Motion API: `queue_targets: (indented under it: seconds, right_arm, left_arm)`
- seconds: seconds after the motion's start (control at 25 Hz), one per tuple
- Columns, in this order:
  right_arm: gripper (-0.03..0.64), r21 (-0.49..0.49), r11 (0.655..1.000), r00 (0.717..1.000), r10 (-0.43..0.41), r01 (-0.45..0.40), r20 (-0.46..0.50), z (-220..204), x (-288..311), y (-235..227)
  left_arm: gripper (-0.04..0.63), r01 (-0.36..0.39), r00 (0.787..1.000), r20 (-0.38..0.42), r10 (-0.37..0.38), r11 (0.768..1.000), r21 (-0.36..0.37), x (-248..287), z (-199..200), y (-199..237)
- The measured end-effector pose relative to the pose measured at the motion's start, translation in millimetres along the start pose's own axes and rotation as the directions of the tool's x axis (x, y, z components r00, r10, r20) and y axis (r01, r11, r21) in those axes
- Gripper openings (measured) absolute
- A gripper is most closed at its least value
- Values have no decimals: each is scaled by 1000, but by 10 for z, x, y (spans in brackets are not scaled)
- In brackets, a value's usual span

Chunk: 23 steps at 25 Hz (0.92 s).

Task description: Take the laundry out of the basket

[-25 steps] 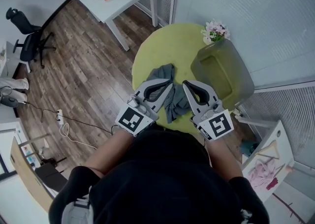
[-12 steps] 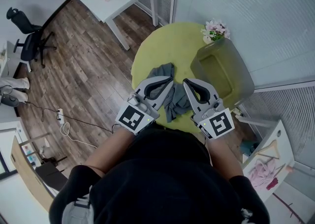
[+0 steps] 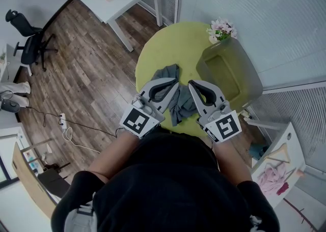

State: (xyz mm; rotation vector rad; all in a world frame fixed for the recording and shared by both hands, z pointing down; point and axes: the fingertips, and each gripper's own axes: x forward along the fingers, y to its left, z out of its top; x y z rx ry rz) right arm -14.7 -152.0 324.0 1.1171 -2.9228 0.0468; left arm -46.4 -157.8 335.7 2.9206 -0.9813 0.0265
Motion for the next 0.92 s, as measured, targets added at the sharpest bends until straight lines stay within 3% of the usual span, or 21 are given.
queue_targets:
  seconds: [0.92]
  right_arm:
    - [21,-8,1000,1000,-9,9,-7,-7,-75,-48]
  left_arm:
    - [9,8,1000,-6,-8,1000,0,48,-16,-66]
